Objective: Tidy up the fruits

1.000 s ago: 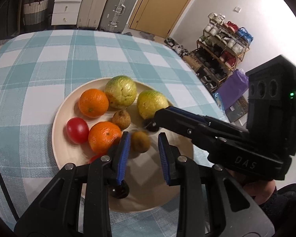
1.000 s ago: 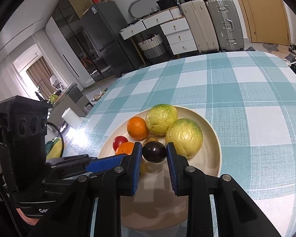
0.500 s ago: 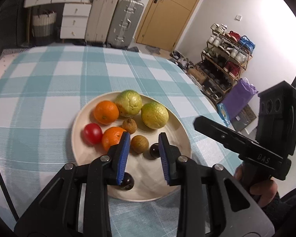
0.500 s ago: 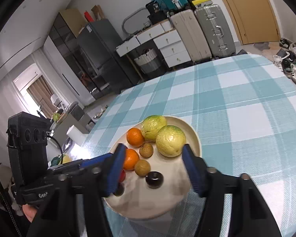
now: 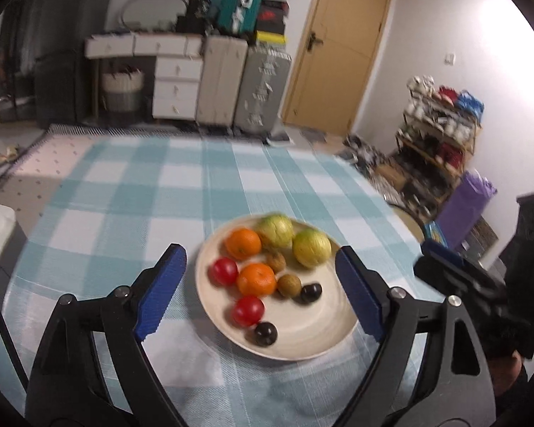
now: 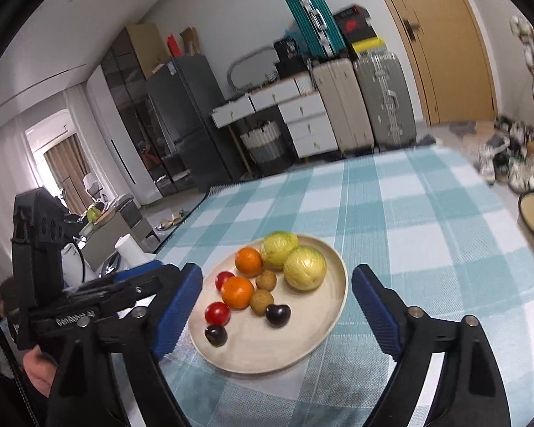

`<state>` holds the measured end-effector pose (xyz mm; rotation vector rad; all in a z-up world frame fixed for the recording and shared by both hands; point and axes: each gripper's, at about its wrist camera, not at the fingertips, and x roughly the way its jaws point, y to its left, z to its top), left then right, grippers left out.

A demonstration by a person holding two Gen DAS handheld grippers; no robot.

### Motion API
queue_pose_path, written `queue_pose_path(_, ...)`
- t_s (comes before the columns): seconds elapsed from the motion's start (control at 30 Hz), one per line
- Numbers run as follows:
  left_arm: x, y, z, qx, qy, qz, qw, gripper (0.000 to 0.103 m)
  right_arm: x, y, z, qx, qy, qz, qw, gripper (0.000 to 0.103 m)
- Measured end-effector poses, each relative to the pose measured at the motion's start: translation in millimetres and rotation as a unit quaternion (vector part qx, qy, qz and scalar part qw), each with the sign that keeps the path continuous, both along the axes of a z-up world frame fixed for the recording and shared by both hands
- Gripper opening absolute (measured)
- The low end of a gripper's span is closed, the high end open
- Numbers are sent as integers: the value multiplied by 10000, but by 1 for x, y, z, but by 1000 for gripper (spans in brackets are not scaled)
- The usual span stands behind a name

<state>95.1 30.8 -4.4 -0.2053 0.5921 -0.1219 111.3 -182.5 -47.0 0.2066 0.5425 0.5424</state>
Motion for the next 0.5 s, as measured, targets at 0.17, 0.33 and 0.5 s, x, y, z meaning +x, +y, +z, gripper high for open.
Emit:
queue_pose_path(0.17,-21,4,18,320,-359,491,9976,103,-21,6,12,-94,-432,30,9990,98)
queue_pose_path(0.33,-49,0,35,709,-978,702,9902,103,-38,9,21,-69,-701,30,9975,102)
queue_pose_path(0.5,-68,-1,42,829,-1202,784,9862,103,-58,14,32,-267,-1264,-222,9914,103)
